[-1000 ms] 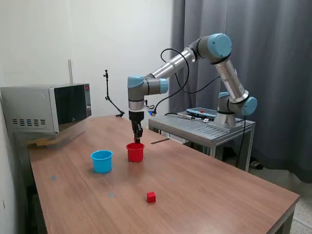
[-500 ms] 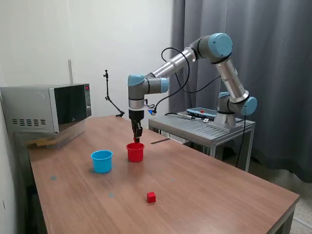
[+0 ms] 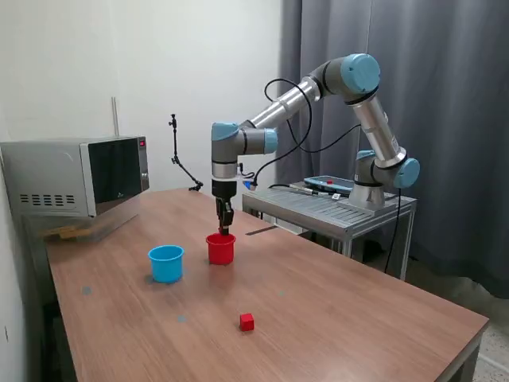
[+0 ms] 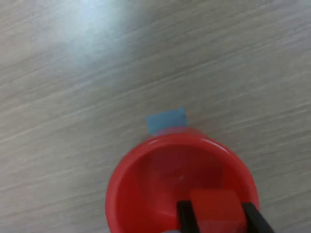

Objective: Place red objects in the red bin, and blue objects in the blue bin.

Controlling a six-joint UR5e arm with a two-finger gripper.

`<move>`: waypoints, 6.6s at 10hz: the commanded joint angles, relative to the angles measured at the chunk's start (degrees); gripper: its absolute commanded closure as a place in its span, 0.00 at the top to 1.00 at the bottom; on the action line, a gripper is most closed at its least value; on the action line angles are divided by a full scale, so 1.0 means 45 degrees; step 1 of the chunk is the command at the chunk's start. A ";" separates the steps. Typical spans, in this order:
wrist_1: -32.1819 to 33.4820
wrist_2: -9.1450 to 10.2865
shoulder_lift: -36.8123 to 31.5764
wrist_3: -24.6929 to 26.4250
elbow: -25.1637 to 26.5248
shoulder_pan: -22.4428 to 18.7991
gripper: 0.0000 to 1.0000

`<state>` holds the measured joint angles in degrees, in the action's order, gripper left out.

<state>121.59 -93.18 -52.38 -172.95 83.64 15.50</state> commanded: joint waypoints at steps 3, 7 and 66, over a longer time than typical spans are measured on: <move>0.0031 0.0023 -0.0002 0.0016 0.0046 0.0014 0.00; 0.0031 0.0023 -0.0002 0.0016 0.0065 0.0014 1.00; 0.0129 0.1117 0.5389 0.3571 -0.6713 -0.4674 1.00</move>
<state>122.17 -88.16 -28.11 -156.84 53.32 -5.42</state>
